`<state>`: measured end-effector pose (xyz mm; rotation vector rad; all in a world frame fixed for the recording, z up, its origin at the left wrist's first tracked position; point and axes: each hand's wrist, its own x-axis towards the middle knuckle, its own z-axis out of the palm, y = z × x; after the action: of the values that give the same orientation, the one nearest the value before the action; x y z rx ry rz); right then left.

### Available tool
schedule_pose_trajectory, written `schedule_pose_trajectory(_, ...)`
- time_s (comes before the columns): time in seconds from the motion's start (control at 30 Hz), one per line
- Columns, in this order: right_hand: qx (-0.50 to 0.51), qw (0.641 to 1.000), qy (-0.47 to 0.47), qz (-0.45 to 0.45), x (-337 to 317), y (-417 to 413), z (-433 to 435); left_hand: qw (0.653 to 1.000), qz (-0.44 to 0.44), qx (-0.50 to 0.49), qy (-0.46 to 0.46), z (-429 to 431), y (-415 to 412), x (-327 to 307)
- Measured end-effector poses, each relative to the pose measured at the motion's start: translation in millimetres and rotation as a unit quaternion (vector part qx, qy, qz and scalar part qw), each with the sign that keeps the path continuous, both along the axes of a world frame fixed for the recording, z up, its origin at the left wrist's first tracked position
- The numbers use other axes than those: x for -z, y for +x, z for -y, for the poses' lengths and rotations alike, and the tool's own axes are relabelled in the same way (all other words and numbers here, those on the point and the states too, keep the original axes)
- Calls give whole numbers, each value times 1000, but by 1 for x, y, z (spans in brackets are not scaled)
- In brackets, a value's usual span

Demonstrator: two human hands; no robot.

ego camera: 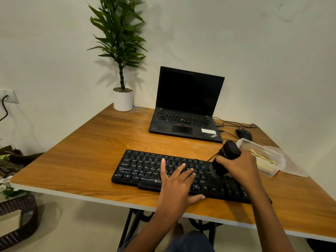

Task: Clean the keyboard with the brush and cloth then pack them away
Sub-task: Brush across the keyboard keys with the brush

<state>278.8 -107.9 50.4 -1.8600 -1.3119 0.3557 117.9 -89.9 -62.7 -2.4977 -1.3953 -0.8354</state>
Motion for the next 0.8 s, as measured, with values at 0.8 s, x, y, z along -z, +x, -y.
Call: schedule_pose_trajectory(0.8, -22, 995, -33, 89, 28, -17, -27, 1000, -2, 2, 6, 0, 0, 3)
